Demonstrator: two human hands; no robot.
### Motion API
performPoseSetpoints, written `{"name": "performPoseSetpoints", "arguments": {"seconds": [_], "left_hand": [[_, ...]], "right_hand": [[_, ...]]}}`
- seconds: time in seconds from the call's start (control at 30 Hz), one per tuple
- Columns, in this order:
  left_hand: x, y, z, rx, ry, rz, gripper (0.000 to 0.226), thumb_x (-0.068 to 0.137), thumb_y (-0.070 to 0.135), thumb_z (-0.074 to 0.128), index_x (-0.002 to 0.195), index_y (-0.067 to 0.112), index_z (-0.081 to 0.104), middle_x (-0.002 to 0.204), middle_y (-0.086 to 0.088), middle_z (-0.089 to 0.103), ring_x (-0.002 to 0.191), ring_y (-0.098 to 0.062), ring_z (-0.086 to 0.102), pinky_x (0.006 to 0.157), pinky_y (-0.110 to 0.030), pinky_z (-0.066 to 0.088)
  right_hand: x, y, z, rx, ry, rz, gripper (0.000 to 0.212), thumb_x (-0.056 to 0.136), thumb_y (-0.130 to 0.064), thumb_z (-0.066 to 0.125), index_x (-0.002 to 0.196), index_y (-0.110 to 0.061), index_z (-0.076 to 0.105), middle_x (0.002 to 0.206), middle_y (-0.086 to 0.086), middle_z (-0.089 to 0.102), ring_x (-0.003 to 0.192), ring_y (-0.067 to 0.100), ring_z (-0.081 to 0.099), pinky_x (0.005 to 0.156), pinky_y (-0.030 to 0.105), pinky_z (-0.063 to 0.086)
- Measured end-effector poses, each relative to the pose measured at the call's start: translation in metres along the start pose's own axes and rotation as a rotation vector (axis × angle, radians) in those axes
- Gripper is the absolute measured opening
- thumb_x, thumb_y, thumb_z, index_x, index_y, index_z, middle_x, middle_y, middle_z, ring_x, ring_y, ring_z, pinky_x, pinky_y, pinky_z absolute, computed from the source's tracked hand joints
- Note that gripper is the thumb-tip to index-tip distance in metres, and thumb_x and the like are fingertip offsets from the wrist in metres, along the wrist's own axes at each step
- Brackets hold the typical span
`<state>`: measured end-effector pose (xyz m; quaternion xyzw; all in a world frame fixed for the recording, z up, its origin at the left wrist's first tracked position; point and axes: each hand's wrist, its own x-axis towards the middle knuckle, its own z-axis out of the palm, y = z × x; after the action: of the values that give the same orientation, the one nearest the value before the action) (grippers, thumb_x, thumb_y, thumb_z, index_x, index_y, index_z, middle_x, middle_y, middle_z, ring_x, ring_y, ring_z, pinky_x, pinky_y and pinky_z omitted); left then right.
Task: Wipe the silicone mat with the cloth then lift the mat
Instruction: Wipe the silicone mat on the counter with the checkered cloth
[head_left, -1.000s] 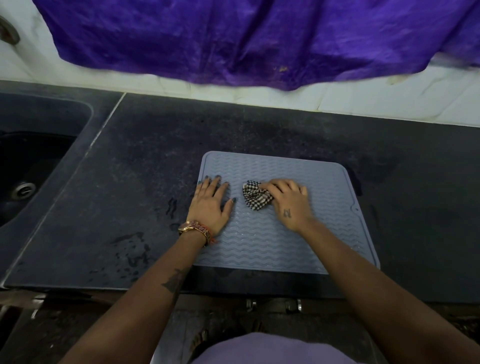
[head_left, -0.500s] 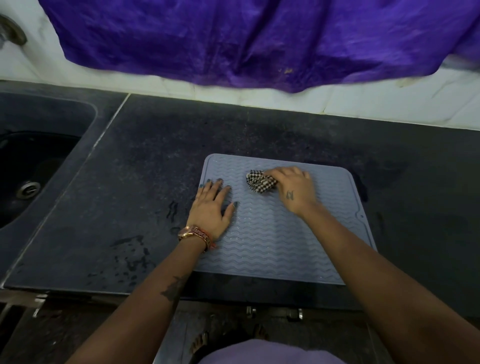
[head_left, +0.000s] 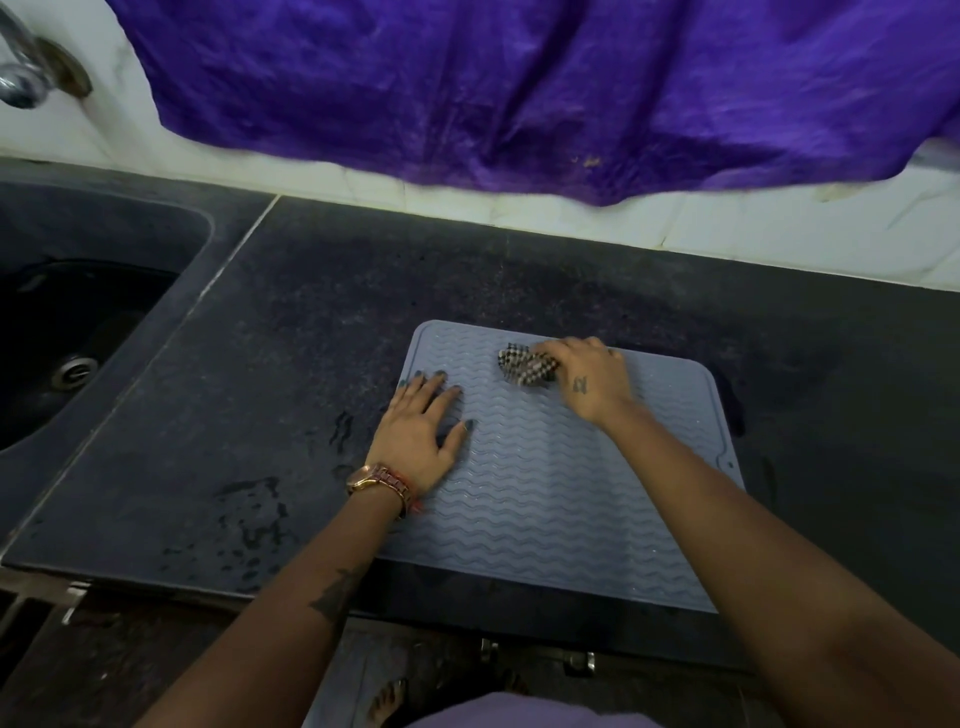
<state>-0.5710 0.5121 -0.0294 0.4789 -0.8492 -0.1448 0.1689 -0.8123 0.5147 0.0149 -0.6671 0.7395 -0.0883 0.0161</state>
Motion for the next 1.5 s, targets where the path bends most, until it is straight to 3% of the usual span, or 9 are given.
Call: {"name": "performPoseSetpoints", "arguments": {"seconds": [0.17, 0.37, 0.57, 0.7, 0.9, 1.0, 1.1, 1.23, 1.5], "left_hand": [[0.0, 0.0, 0.0, 0.006, 0.009, -0.007, 0.06, 0.088, 0.051, 0.032, 0.14, 0.022, 0.039, 0.152, -0.001, 0.03, 0.143, -0.021, 0.019, 0.118, -0.03, 0.005], [0.0, 0.002, -0.001, 0.002, 0.018, -0.015, 0.063, 0.088, 0.053, 0.031, 0.139, 0.019, 0.043, 0.15, -0.003, 0.034, 0.142, -0.023, 0.023, 0.119, -0.034, 0.011], [0.0, 0.003, -0.003, -0.003, 0.009, -0.023, 0.06, 0.087, 0.05, 0.035, 0.138, 0.019, 0.043, 0.15, -0.002, 0.034, 0.142, -0.022, 0.023, 0.119, -0.034, 0.011], [0.0, 0.001, -0.001, -0.005, 0.008, -0.015, 0.061, 0.087, 0.052, 0.034, 0.139, 0.02, 0.042, 0.151, -0.002, 0.033, 0.142, -0.022, 0.022, 0.119, -0.034, 0.01], [0.0, 0.001, -0.002, 0.005, -0.012, -0.007, 0.074, 0.082, 0.062, 0.017, 0.141, 0.021, 0.038, 0.152, -0.002, 0.03, 0.143, -0.022, 0.019, 0.119, -0.033, 0.007], [-0.001, 0.001, -0.002, 0.011, -0.018, -0.009, 0.069, 0.086, 0.058, 0.022, 0.141, 0.021, 0.037, 0.152, -0.002, 0.029, 0.143, -0.021, 0.018, 0.119, -0.034, 0.007], [-0.001, 0.0, -0.002, 0.015, -0.025, -0.01, 0.064, 0.088, 0.053, 0.028, 0.142, 0.02, 0.037, 0.153, -0.003, 0.027, 0.143, -0.021, 0.017, 0.119, -0.035, 0.007], [-0.001, 0.001, -0.003, 0.005, -0.021, 0.002, 0.062, 0.089, 0.052, 0.029, 0.142, 0.02, 0.037, 0.153, -0.004, 0.028, 0.143, -0.022, 0.017, 0.119, -0.035, 0.007], [-0.001, 0.003, -0.004, 0.017, -0.021, 0.002, 0.064, 0.087, 0.051, 0.028, 0.142, 0.019, 0.037, 0.152, -0.005, 0.029, 0.143, -0.023, 0.018, 0.119, -0.035, 0.006]], "right_hand": [[-0.003, -0.001, 0.016, -0.043, 0.012, 0.007, 0.051, 0.091, -0.009, 0.04, 0.134, -0.037, 0.043, 0.14, -0.004, 0.044, 0.124, 0.024, 0.036, 0.095, 0.041, 0.029], [0.028, 0.003, 0.004, 0.043, 0.125, -0.008, 0.046, 0.089, -0.007, 0.047, 0.124, -0.037, 0.053, 0.129, -0.001, 0.056, 0.114, 0.027, 0.045, 0.089, 0.042, 0.033], [0.037, 0.012, 0.007, 0.069, -0.018, -0.11, 0.045, 0.091, -0.009, 0.046, 0.127, -0.037, 0.053, 0.132, -0.001, 0.054, 0.119, 0.025, 0.045, 0.096, 0.041, 0.033], [0.028, 0.027, 0.005, 0.024, 0.102, -0.012, 0.049, 0.09, -0.004, 0.045, 0.127, -0.035, 0.054, 0.133, 0.001, 0.054, 0.12, 0.025, 0.044, 0.095, 0.039, 0.034], [0.026, 0.032, -0.004, 0.148, 0.001, 0.014, 0.049, 0.089, 0.0, 0.049, 0.128, -0.029, 0.056, 0.137, 0.003, 0.051, 0.126, 0.024, 0.043, 0.105, 0.039, 0.036], [0.012, 0.033, -0.001, 0.094, 0.112, 0.104, 0.05, 0.089, -0.001, 0.046, 0.127, -0.03, 0.057, 0.135, 0.004, 0.053, 0.124, 0.025, 0.044, 0.102, 0.038, 0.038], [-0.006, 0.036, 0.009, 0.033, 0.036, 0.125, 0.052, 0.092, -0.004, 0.042, 0.137, -0.03, 0.044, 0.145, 0.006, 0.04, 0.134, 0.026, 0.031, 0.109, 0.038, 0.029], [0.002, 0.034, -0.009, 0.135, 0.079, 0.138, 0.049, 0.09, 0.0, 0.044, 0.127, -0.028, 0.057, 0.132, 0.007, 0.055, 0.119, 0.03, 0.048, 0.097, 0.042, 0.043], [-0.033, 0.025, -0.001, 0.146, 0.08, 0.126, 0.048, 0.09, -0.004, 0.047, 0.127, -0.032, 0.056, 0.133, 0.004, 0.053, 0.121, 0.026, 0.044, 0.102, 0.04, 0.036]]}}
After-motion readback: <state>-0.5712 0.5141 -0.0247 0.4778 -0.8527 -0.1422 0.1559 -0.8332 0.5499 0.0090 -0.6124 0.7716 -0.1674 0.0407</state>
